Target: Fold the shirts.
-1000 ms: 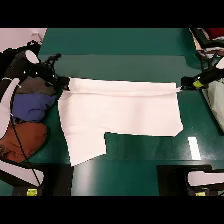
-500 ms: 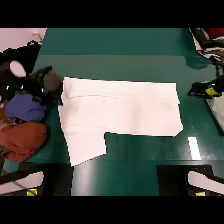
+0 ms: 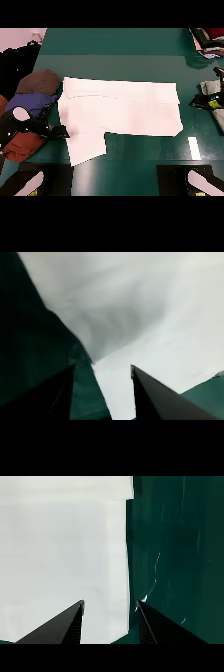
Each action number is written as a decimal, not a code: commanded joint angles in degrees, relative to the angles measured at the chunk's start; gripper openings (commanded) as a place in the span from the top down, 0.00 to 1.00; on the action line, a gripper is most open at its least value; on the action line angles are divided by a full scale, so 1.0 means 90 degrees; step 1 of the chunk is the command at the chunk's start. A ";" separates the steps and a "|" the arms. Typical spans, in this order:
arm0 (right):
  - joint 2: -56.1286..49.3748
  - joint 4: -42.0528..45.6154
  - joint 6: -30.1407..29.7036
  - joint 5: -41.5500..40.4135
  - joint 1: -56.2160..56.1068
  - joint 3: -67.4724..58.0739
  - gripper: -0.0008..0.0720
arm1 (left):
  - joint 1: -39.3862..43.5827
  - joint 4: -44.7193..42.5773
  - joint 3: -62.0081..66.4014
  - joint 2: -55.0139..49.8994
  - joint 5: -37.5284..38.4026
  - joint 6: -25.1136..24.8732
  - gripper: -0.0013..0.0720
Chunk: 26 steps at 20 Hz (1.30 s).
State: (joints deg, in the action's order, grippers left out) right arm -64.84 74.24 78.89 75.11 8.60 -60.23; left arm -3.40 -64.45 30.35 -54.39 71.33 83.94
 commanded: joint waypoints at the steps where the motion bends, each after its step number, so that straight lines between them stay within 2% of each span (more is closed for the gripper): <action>1: 0.0051 -0.0301 -0.0061 0.0000 -0.0036 0.0075 0.45 | -0.0002 0.0432 -0.0493 0.0121 -0.0593 -0.0036 0.41; 5: 0.0051 -0.0306 -0.0061 0.0126 -0.0036 0.0078 0.45 | 0.0158 0.0882 -0.0729 0.0117 -0.0872 -0.0211 0.41; 6: 0.0051 -0.0296 -0.0070 0.0255 0.0005 0.0078 0.45 | 0.0282 0.0882 -0.0729 0.0119 -0.0862 -0.0206 0.61; 7: 0.0051 -0.0294 -0.0163 0.0444 0.0100 0.0080 0.45 | 0.0350 0.0903 -0.0726 0.0119 -0.0799 -0.0221 0.94; 10: 0.0066 -0.0291 -0.0163 0.0901 0.0658 0.0415 0.45 | 0.0347 0.0950 -0.0512 0.0119 -0.0486 -0.0214 0.95; 11: 0.0066 -0.0291 -0.0163 0.0967 0.0869 0.0741 0.34 | 0.0347 0.0950 -0.0403 0.0119 -0.0464 -0.0216 0.95; 12: 0.0066 -0.0306 -0.0160 0.1010 0.1064 0.1098 0.17 | 0.0347 0.0962 -0.0294 0.0119 -0.0469 -0.0214 0.95; 15: 0.0063 -0.0743 -0.0206 0.0770 0.1270 0.2154 0.18 | 0.0347 0.1003 -0.0056 0.0119 -0.0503 -0.0211 0.95; 16: 0.0063 -0.0947 -0.0296 0.0561 0.1231 0.2450 0.23 | 0.0347 0.1013 -0.0002 0.0119 -0.0517 -0.0211 0.95; 20: 0.0063 -0.1292 -0.0342 -0.0270 0.0719 0.3019 0.25 | 0.0347 0.1022 0.0027 0.0119 -0.0517 -0.0209 0.95; 22: 0.0063 -0.1282 -0.0347 -0.0452 0.0437 0.3043 0.63 | 0.0347 0.1022 0.0027 0.0119 -0.0466 -0.0211 0.95; 24: 0.0068 -0.1248 -0.0500 -0.0352 0.0279 0.2943 0.97 | 0.0347 0.1022 0.0036 0.0129 -0.0367 -0.0209 0.95; 26: 0.0085 -0.1015 -0.0500 0.0102 0.0236 0.2676 0.97 | 0.0347 0.0959 0.0119 0.0316 -0.0100 -0.0204 0.95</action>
State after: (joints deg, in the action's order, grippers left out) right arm -64.18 63.66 75.13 73.54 12.12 -34.87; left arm -0.30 -55.37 30.83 -52.77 68.12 82.06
